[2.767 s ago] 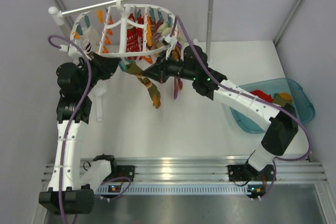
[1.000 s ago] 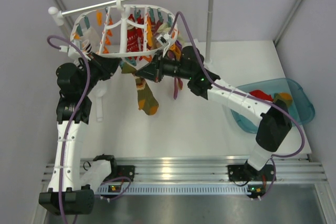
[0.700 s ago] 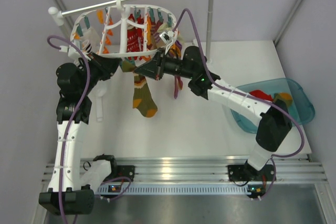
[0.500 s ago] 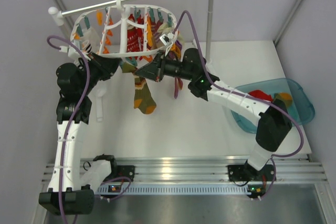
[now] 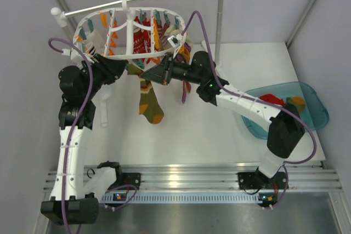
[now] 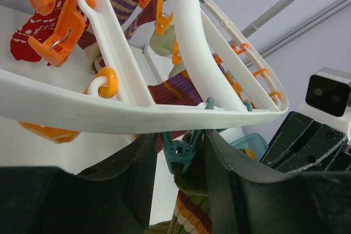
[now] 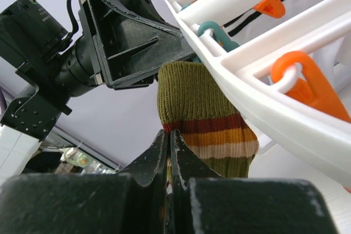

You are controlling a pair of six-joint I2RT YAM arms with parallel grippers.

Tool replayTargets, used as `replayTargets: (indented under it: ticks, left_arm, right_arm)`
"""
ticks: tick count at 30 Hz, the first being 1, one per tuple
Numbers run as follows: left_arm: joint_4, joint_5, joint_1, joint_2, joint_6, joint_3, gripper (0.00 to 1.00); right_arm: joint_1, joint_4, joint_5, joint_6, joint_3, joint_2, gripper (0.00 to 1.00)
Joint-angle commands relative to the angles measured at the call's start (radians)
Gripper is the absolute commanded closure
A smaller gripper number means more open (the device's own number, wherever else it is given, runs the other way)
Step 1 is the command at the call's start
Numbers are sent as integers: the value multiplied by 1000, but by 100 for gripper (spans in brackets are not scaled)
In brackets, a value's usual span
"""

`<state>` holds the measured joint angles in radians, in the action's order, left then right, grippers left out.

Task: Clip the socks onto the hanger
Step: Clamp the sock onto the hanger.

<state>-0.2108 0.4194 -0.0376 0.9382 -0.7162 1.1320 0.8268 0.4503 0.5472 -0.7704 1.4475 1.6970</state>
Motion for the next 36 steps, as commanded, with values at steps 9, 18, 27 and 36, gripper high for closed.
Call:
replayTargets:
  ticks: [9, 18, 27, 36]
  left_arm:
    - [13, -25, -5, -45, 0, 29, 39]
    - [-48, -68, -7, -75, 66, 48, 34]
    - [-58, -74, -7, -67, 69, 45, 36]
    - [-44, 36, -7, -72, 100, 49, 36]
  right_arm:
    - [-34, 57, -4, 23, 16, 1, 100]
    - [-32, -16, 20, 160, 1, -20, 86]
    - [-32, -107, 16, 327, -29, -83, 72]
    - [-46, -119, -47, 523, -73, -134, 54]
